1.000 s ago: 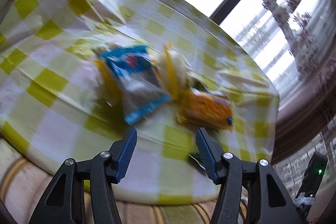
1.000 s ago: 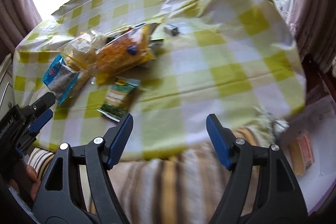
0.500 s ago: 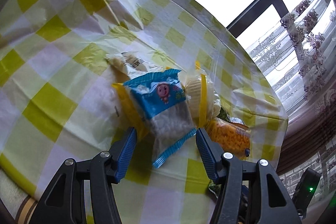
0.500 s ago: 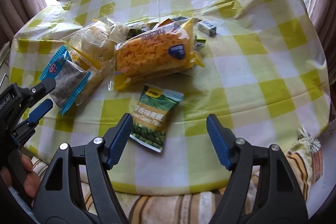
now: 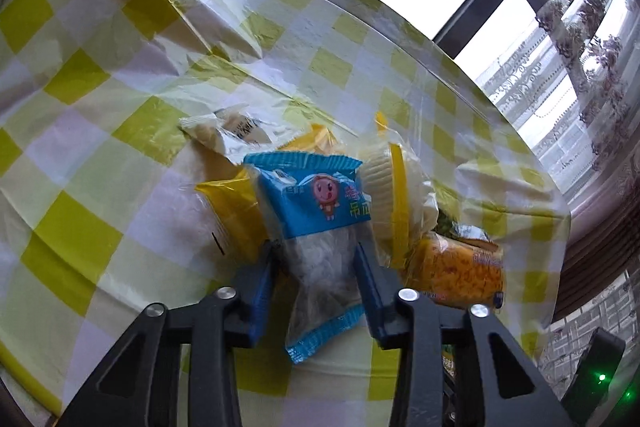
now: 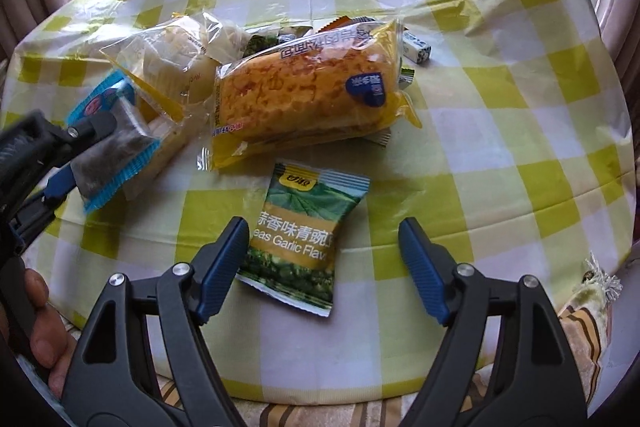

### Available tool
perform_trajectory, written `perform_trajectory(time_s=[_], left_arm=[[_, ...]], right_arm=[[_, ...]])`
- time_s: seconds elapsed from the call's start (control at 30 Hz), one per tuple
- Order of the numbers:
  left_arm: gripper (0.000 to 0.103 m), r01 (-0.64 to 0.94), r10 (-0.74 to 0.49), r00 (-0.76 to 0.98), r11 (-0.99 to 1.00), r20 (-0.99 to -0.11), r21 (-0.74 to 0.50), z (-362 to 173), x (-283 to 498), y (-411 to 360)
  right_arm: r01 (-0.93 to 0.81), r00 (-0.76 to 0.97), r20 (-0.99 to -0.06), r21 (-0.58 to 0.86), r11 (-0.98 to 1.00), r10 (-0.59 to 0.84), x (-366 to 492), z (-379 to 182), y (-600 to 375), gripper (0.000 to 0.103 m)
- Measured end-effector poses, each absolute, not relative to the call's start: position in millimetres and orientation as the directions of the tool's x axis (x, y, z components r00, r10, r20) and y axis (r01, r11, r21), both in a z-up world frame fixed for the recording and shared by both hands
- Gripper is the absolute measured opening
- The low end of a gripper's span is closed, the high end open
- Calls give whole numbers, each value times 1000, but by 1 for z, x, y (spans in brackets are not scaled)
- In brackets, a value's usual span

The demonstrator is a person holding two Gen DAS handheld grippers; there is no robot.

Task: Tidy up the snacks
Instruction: 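Grasp the green garlic pea bag with the right tool while the left tool grasps another blue bag, then carry both bags into the white box and open both tools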

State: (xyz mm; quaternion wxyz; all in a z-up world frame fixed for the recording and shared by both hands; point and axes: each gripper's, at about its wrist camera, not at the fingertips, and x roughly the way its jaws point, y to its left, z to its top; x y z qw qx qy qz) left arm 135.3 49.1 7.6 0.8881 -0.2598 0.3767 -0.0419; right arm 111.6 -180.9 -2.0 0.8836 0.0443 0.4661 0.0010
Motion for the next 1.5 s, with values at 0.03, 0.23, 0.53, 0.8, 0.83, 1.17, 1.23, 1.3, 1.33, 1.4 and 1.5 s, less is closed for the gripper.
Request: perform_trajectory(time_s=[0.03, 0.23, 0.53, 0.8, 0.83, 1.17, 1.23, 1.3, 1.33, 1.4, 1.5], left_arm=[[35, -118, -272, 716, 860, -642, -496, 7, 134, 50], [27, -89, -303, 727, 848, -616, -522, 8, 122, 51], [24, -75, -323, 735, 835, -596, -545, 11, 102, 53], [23, -60, -334, 737, 834, -587, -549, 16, 83, 50], [23, -57, -336, 738, 834, -586, -549, 17, 81, 49], [23, 15, -386, 726, 836, -569, -549, 26, 61, 28], [23, 34, -406, 718, 832, -565, -554, 28, 59, 21], [23, 56, -432, 707, 823, -559, -565, 29, 56, 13], [23, 67, -443, 702, 821, -558, -568, 30, 54, 8], [23, 98, -470, 688, 815, -554, -571, 32, 51, -4], [23, 143, -512, 661, 804, -548, -578, 35, 47, -25]], right_arm=[[38, 571, -820, 76, 996, 41, 111, -2, -180, 76], [46, 591, -806, 80, 996, 37, 106, 0, -183, 43], [37, 599, -798, 103, 994, 61, 99, 3, -184, 40], [35, 629, -776, 91, 995, 49, 87, 13, -185, 39], [36, 633, -773, 86, 996, 44, 85, 14, -185, 39], [58, 658, -753, 73, 996, 17, 60, 27, -199, 39], [68, 658, -753, 82, 994, 17, 53, 29, -207, 39], [82, 659, -752, 103, 991, 24, 46, 31, -217, 39], [90, 661, -750, 110, 990, 24, 43, 33, -223, 39], [104, 667, -745, 119, 987, 20, 37, 36, -232, 39], [123, 672, -740, 124, 985, 9, 27, 42, -246, 39]])
